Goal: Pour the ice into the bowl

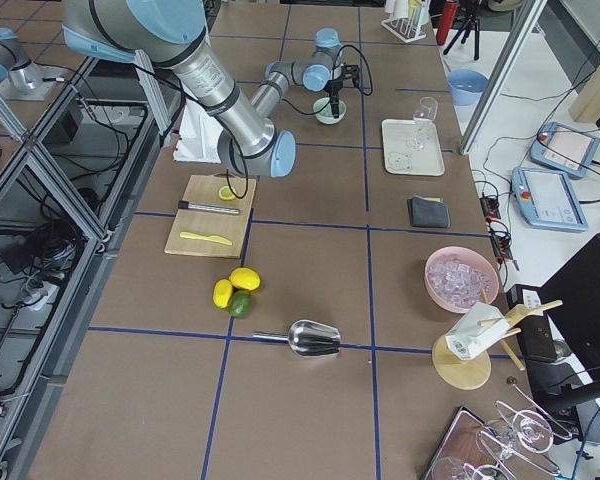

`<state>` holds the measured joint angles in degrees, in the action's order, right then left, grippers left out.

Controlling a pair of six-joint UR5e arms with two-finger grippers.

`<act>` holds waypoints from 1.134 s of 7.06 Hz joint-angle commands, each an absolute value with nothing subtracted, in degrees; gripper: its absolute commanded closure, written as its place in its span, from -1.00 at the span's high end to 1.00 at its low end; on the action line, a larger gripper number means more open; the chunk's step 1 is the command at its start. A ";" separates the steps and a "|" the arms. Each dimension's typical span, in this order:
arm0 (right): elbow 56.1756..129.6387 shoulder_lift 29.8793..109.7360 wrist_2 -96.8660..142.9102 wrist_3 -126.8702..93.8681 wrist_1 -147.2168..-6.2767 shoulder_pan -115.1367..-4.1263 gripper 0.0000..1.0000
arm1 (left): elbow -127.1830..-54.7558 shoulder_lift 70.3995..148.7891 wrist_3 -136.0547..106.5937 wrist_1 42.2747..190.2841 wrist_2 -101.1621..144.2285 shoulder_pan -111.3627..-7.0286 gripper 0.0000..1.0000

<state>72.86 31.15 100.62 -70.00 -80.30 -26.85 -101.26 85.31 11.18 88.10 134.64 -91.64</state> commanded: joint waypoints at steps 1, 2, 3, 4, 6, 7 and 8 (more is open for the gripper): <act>68.92 30.15 99.84 -70.05 -79.11 -25.58 0.63 | -101.25 85.34 11.25 88.24 134.65 -91.58 1.00; 68.91 30.06 99.93 -70.22 -79.01 -25.32 0.29 | -101.25 85.34 11.25 88.24 134.65 -91.58 1.00; 68.91 30.15 100.11 -70.31 -79.01 -25.31 -0.68 | -101.25 85.34 11.25 88.24 134.65 -91.58 1.00; 68.91 30.15 100.11 -70.49 -79.01 -25.05 -1.00 | -101.34 85.43 11.25 88.24 134.65 -91.58 1.00; 69.52 30.15 100.11 -70.66 -78.93 -24.96 -1.00 | -101.34 85.52 11.25 88.24 134.74 -91.58 1.00; 73.00 30.67 100.72 -70.58 -79.45 -26.09 -1.00 | -101.25 85.34 11.25 88.16 134.74 -91.58 1.00; 75.21 31.37 102.81 -69.71 -79.89 -28.45 -1.00 | -101.25 85.25 11.34 88.15 134.74 -91.58 1.00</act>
<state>72.35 30.67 100.99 -70.40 -79.40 -26.28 -101.29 85.37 11.27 88.18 134.73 -91.58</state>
